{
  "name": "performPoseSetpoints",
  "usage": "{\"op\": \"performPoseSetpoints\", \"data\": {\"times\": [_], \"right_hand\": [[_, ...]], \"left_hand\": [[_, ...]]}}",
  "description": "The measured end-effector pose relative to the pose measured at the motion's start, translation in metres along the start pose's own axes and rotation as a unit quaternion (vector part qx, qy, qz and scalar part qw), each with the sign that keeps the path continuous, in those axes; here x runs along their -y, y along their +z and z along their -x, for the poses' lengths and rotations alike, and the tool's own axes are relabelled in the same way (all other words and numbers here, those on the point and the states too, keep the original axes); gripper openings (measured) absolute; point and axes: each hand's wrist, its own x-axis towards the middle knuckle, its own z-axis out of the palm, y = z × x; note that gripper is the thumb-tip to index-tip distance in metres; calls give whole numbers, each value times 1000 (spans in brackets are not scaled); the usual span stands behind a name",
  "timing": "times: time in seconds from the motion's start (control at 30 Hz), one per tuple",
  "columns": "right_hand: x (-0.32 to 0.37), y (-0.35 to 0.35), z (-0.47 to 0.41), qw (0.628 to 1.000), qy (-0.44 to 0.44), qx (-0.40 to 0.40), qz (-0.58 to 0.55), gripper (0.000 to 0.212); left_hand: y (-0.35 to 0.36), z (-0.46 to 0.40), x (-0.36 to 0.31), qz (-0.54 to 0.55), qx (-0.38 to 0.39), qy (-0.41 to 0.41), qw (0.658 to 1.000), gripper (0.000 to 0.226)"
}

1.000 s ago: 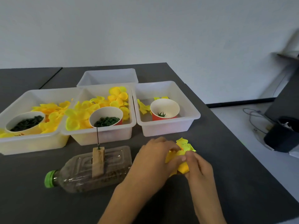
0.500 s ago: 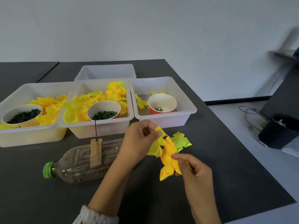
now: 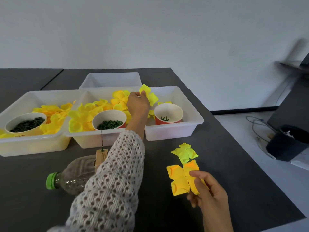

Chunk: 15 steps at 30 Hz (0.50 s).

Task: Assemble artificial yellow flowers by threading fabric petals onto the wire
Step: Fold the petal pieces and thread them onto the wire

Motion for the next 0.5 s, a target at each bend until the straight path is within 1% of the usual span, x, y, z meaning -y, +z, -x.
{"op": "performPoseSetpoints", "data": {"times": [0.07,0.1,0.13,0.17,0.2,0.3,0.37,0.43,0.5], "right_hand": [[1,-4,1,1000,10,14,-6,25],[1,-5,1,1000,15,17,-9,25],[0,-6,2,1000,17,18,-12,23],[-1,-6,2,1000,19,18,-16,23],[-1,-5,1,999,17,17,-23,22],[-3,1,1,998,-6,15,-61,21],[-5,5,-1,996,-24,9,-89,18],[-6,11,-4,993,-29,9,-115,18],[-7,19,-6,990,-26,11,-137,23]], "left_hand": [[5,-14,0,-37,69,-8,997,46],[7,-16,-1,-83,109,-9,991,56],[8,-15,-1,-139,133,1,981,63],[7,-11,-2,-176,138,24,974,67],[5,-4,-3,-183,135,52,972,68],[-16,32,-10,-119,137,135,974,59],[-35,67,-6,-86,173,171,966,45],[-59,107,9,-95,237,198,946,37],[-80,144,31,-131,323,198,916,40]]}}
